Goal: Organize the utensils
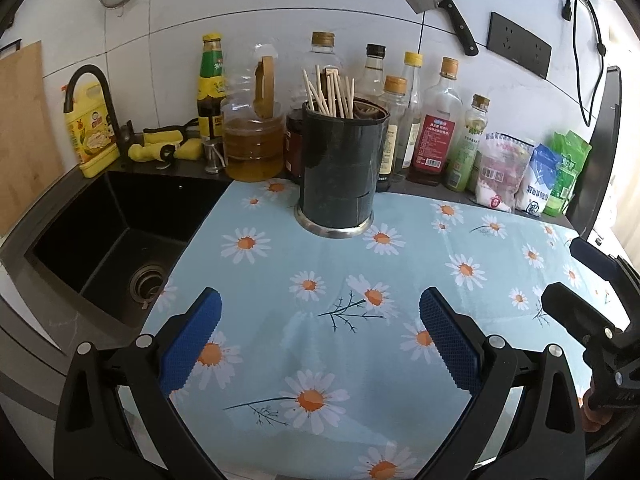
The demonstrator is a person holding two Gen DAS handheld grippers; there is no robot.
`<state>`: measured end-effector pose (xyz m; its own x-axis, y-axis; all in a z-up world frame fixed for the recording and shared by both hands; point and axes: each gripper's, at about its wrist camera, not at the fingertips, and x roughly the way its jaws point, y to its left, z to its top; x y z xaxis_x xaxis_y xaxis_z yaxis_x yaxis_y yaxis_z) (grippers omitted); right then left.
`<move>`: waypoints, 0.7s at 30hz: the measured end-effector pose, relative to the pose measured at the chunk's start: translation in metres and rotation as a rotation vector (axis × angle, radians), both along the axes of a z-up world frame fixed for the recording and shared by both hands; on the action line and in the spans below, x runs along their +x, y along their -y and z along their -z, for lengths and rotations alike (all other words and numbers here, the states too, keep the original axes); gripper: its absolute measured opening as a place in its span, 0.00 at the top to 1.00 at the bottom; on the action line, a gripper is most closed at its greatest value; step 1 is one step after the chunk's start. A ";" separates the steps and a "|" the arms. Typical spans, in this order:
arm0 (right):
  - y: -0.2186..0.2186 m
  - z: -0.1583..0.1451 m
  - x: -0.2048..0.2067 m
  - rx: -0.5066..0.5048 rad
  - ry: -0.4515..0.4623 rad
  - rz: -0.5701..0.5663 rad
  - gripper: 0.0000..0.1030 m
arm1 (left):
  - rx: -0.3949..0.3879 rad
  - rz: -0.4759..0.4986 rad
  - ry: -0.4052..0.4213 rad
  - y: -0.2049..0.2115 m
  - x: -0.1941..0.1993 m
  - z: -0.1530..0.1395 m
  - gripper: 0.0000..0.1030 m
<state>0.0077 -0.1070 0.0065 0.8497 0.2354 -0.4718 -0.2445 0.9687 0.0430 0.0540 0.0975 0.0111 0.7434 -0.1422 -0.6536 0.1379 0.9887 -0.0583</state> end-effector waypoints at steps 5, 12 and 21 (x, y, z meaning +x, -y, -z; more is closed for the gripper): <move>0.001 -0.002 -0.001 0.001 0.012 -0.016 0.08 | -0.001 -0.003 0.003 0.001 -0.002 -0.001 0.06; 0.002 -0.001 0.000 0.012 0.005 -0.023 0.08 | 0.000 -0.002 -0.003 0.003 -0.003 -0.001 0.06; 0.000 0.001 0.003 0.015 -0.002 -0.029 0.08 | -0.005 0.006 -0.019 0.003 0.000 0.003 0.06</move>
